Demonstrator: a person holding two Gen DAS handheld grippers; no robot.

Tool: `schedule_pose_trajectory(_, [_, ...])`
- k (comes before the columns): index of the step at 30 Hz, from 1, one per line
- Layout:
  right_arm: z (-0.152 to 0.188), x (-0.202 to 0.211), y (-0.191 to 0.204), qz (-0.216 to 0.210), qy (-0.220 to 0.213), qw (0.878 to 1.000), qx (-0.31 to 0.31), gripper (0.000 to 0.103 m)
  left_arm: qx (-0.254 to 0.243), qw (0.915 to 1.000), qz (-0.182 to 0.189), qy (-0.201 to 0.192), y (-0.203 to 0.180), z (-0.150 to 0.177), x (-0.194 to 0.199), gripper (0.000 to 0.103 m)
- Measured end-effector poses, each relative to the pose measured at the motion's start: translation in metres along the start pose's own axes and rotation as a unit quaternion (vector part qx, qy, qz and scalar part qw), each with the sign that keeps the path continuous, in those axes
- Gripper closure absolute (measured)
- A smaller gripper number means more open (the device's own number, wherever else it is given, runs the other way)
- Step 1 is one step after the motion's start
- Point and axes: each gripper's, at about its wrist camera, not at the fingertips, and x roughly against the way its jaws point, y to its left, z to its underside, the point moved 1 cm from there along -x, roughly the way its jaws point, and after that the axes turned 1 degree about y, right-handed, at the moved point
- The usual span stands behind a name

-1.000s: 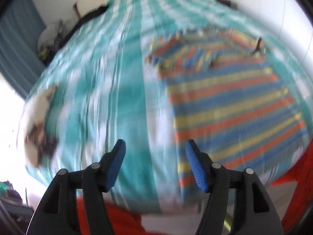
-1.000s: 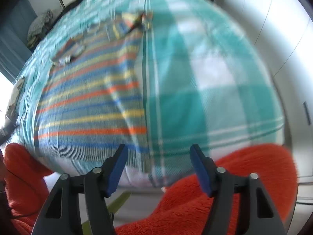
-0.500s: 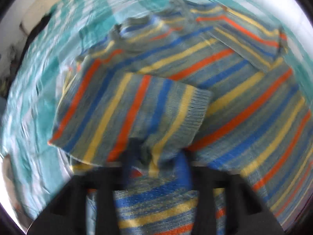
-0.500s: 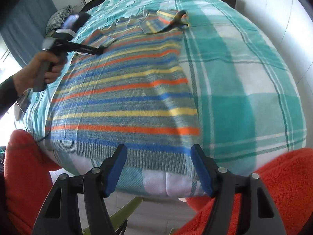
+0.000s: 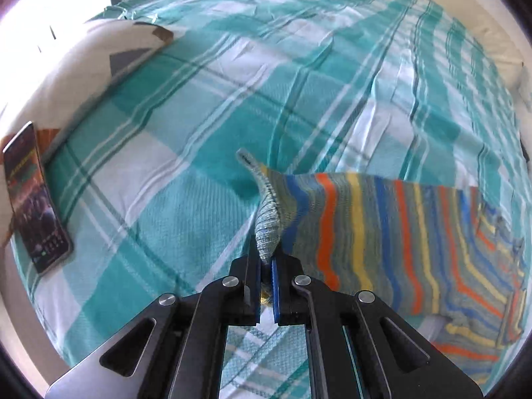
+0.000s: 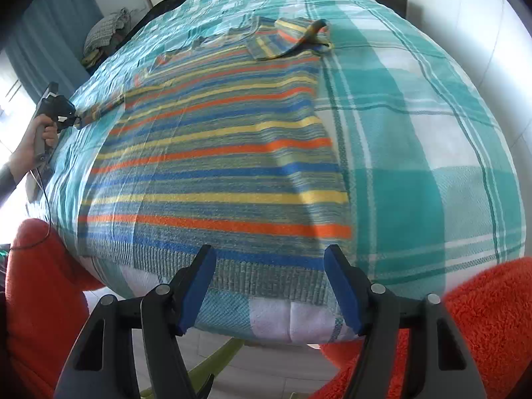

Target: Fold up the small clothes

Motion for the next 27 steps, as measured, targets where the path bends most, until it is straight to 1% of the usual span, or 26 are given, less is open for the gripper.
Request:
schedule_pose_trajectory(3, [0.002,-0.002,0.002,0.007,0.007,1.000,0.007,0.036,0.003,0.9999,-0.014,0.001,0.004,0.012,-0.011,0.100])
schedule_pose_trajectory(5, [0.002,-0.001,-0.001,0.008,0.008,1.000,0.001,0.036,0.011,0.9998,-0.015,0.002,0.009,0.016,-0.024,0.101])
schedule_pose_trajectory(7, [-0.001,0.005,-0.007,0.002,0.007,1.000,-0.012,0.036,0.009,0.9999,-0.012,-0.002,0.011,0.021,-0.024,0.100])
schedule_pose_trajectory(8, [-0.005,0.009,-0.011,-0.004,0.010,1.000,-0.018,0.036,0.004,0.9999,-0.013,-0.004,0.010,0.021,-0.024,0.100])
schedule_pose_trajectory(10, [-0.025,0.022,-0.018,-0.009,0.012,1.000,-0.013,0.036,-0.011,0.9997,-0.020,-0.006,0.008,0.020,-0.024,0.094])
schedule_pose_trajectory(11, [-0.041,0.029,-0.020,-0.002,0.007,1.000,0.003,0.032,-0.019,0.9995,-0.024,-0.008,0.007,0.020,-0.022,0.088])
schedule_pose_trajectory(12, [-0.063,0.036,-0.019,0.012,-0.002,0.999,0.032,0.019,-0.026,0.9991,-0.030,-0.011,0.006,0.020,-0.019,0.069])
schedule_pose_trajectory(13, [-0.081,0.041,-0.017,0.023,-0.011,0.998,0.056,0.014,-0.034,0.9980,-0.048,-0.023,0.006,0.024,-0.012,0.054])
schedule_pose_trajectory(14, [-0.104,0.044,-0.014,0.034,-0.024,0.995,0.085,0.010,-0.041,0.9965,-0.060,-0.040,0.006,0.029,-0.003,0.031])
schedule_pose_trajectory(15, [-0.131,0.043,-0.008,0.045,-0.041,0.991,0.117,0.010,-0.048,0.9950,-0.064,-0.059,0.008,0.037,0.010,0.024])
schedule_pose_trajectory(16, [-0.157,0.036,-0.001,0.055,-0.055,0.986,0.149,0.010,-0.055,0.9941,-0.060,-0.072,0.010,0.048,0.022,0.024])
schedule_pose_trajectory(17, [-0.174,0.028,0.005,0.057,-0.062,0.982,0.169,0.010,-0.058,0.9940,-0.054,-0.075,0.012,0.058,0.029,0.024])
schedule_pose_trajectory(18, [-0.200,0.008,0.018,0.056,-0.066,0.976,0.199,0.010,-0.058,0.9946,-0.040,-0.077,0.015,0.072,0.039,0.024])
schedule_pose_trajectory(19, [-0.215,-0.006,0.026,0.051,-0.064,0.973,0.215,0.010,-0.054,0.9949,-0.030,-0.080,0.018,0.082,0.044,0.024])
schedule_pose_trajectory(21, [-0.249,-0.060,0.046,0.037,-0.053,0.968,0.243,0.011,-0.044,0.9950,-0.016,-0.088,0.025,0.105,0.052,0.021])
schedule_pose_trajectory(22, [-0.260,-0.083,0.053,0.035,-0.046,0.968,0.244,0.012,-0.040,0.9948,-0.013,-0.092,0.029,0.116,0.051,0.020])
schedule_pose_trajectory(23, [-0.271,-0.116,0.058,0.047,-0.038,0.968,0.244,0.015,-0.040,0.9947,-0.013,-0.093,0.032,0.125,0.047,0.019])
schedule_pose_trajectory(24, [-0.278,-0.137,0.058,0.062,-0.033,0.968,0.240,0.018,-0.044,0.9952,-0.020,-0.085,0.034,0.133,0.040,0.019])
schedule_pose_trajectory(25, [-0.282,-0.157,0.056,0.071,-0.023,0.970,0.230,0.022,-0.050,0.9960,-0.037,-0.065,0.035,0.137,0.029,0.019])
schedule_pose_trajectory(26, [-0.286,-0.173,0.049,0.070,-0.007,0.975,0.212,0.045,-0.052,0.9965,-0.046,-0.047,0.034,0.135,0.020,0.022])
schedule_pose_trajectory(27, [-0.291,-0.177,0.034,0.041,-0.001,0.984,0.172,0.084,-0.049,0.9970,-0.041,-0.044,0.036,0.132,0.018,0.023])
